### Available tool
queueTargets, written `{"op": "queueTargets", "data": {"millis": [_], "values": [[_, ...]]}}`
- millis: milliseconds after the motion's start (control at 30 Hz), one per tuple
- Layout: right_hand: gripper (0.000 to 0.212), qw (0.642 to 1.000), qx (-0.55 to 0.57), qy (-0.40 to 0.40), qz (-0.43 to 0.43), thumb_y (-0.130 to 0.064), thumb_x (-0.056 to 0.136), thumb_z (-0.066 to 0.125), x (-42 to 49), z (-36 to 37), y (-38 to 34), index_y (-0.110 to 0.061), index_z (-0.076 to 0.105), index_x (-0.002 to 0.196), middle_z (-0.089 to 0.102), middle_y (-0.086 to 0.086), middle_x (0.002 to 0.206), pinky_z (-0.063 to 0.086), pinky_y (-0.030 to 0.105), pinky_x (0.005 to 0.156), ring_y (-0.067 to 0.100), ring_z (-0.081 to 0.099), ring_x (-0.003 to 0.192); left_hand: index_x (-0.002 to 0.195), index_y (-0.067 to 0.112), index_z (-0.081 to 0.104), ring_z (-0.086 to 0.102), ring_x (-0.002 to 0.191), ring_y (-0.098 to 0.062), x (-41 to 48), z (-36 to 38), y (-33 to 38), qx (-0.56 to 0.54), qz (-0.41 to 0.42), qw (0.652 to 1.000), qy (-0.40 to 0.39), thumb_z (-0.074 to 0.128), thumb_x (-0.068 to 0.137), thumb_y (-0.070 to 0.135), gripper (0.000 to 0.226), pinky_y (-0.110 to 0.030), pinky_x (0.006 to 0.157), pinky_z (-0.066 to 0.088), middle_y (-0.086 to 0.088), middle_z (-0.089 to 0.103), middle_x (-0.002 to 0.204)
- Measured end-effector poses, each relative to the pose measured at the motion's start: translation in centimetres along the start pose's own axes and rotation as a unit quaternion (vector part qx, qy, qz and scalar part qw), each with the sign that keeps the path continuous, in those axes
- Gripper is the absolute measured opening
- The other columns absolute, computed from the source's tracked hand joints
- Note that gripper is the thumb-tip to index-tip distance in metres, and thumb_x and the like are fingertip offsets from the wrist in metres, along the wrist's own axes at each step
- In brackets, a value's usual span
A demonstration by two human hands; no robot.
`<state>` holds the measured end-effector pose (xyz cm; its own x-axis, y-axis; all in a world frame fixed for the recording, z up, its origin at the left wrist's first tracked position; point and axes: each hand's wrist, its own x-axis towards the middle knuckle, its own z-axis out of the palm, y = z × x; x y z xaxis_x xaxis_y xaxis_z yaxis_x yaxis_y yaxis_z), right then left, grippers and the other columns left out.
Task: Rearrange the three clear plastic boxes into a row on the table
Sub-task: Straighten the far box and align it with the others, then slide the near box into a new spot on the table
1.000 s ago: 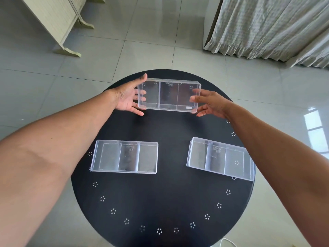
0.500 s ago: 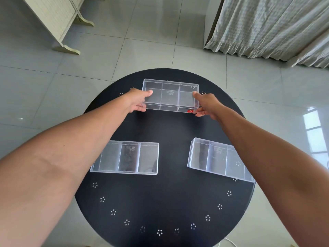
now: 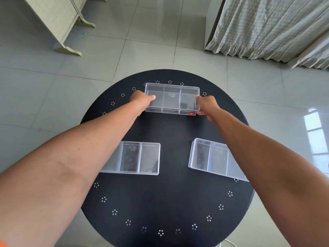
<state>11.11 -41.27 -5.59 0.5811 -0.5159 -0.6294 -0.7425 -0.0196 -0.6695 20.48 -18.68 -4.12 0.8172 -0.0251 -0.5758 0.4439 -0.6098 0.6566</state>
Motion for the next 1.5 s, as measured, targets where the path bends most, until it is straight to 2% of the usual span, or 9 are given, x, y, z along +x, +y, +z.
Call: {"op": "queueTargets", "data": {"millis": [267,433,600,667,733,833,933,1333,1500], "values": [[0.025,1.0,0.02,0.009,-0.004,-0.028,0.092,0.047,-1.2,0.2,0.1,-0.008,0.062,0.092,0.061,0.011,0.088,0.05,0.034,0.071,0.026,0.056,0.076,0.106,0.013,0.065,0.056,0.09,-0.023,-1.1,-0.3,0.0,-0.024,0.012,1.0,-0.011,0.061,0.088,0.025,0.021,-0.033,0.086,0.049,-0.007,0.061,0.103],[0.019,0.999,0.009,0.024,-0.022,-0.029,0.091,0.046,-2.5,0.2,0.3,-0.015,0.058,0.086,0.051,0.008,0.082,0.039,0.034,0.068,0.023,0.045,0.075,0.147,0.012,0.04,0.052,0.127,-0.029,-2.4,-2.0,-0.5,-0.03,0.003,0.999,-0.019,0.061,0.086,0.028,0.066,-0.039,0.108,0.041,-0.009,0.053,0.141],[0.029,0.995,-0.001,0.074,-0.071,-0.018,0.089,0.042,-4.7,0.3,1.1,-0.018,0.035,0.061,0.036,0.002,0.061,0.024,0.03,0.054,0.02,0.028,0.057,0.133,0.016,0.056,0.054,0.127,-0.034,-3.6,-4.6,-2.2,-0.032,0.025,0.999,-0.001,0.062,0.085,0.027,0.05,-0.041,0.108,0.042,-0.013,0.059,0.135],[0.031,0.991,0.004,0.097,-0.093,-0.013,0.089,0.04,-6.1,0.6,1.4,-0.02,0.03,0.059,0.031,0.0,0.058,0.019,0.028,0.05,0.018,0.024,0.054,0.108,0.022,0.067,0.062,0.109,-0.034,-4.3,-5.9,-3.3,-0.034,0.035,0.999,0.0,0.063,0.079,0.028,0.03,-0.036,0.096,0.046,-0.013,0.066,0.116],[0.028,0.987,0.014,0.117,-0.108,-0.013,0.091,0.039,-7.8,1.2,1.8,-0.022,0.046,0.066,0.042,-0.002,0.059,0.029,0.027,0.05,0.018,0.036,0.053,0.087,0.025,0.066,0.059,0.093,-0.027,-5.0,-7.2,-4.5,-0.035,0.046,0.998,0.004,0.062,0.077,0.027,0.011,-0.03,0.087,0.045,-0.007,0.063,0.101],[0.031,0.977,-0.009,0.141,-0.161,-0.021,0.093,0.039,-10.1,2.9,2.7,-0.018,0.068,0.105,0.067,0.008,0.096,0.048,0.03,0.076,0.025,0.065,0.09,0.116,0.015,0.07,0.062,0.114,-0.025,-6.5,-8.8,-6.2,-0.042,0.059,0.997,0.018,0.061,0.085,0.02,0.032,-0.033,0.102,0.047,-0.005,0.068,0.121],[0.036,0.965,-0.042,0.161,-0.203,-0.016,0.097,0.041,-13.2,4.7,3.7,-0.012,0.066,0.121,0.057,0.015,0.124,0.036,0.024,0.089,0.028,0.052,0.121,0.12,0.014,0.068,0.059,0.119,-0.022,-8.0,-10.5,-8.4,-0.033,0.071,0.997,0.027,0.06,0.088,0.019,0.034,-0.029,0.101,0.044,-0.003,0.066,0.126],[0.034,0.993,-0.067,-0.003,-0.092,-0.021,0.097,0.048,-20.7,12.0,9.5,0.0,0.062,0.12,0.07,0.019,0.118,0.05,0.037,0.087,0.034,0.065,0.103,0.144,0.013,0.045,0.05,0.131,-0.025,-12.4,-13.0,-17.9,-0.021,0.024,0.999,0.031,0.062,0.088,0.023,0.059,-0.032,0.104,0.037,-0.007,0.049,0.146],[0.032,0.994,-0.039,-0.047,-0.093,-0.025,0.098,0.041,-22.0,13.3,11.3,-0.012,0.062,0.118,0.071,0.006,0.107,0.049,0.035,0.082,0.028,0.065,0.103,0.125,0.01,0.061,0.059,0.081,-0.017,-13.7,-11.8,-20.0,-0.06,0.01,0.998,-0.026,0.058,0.092,0.022,0.035,-0.024,0.065,0.044,-0.008,0.068,0.113]]}}
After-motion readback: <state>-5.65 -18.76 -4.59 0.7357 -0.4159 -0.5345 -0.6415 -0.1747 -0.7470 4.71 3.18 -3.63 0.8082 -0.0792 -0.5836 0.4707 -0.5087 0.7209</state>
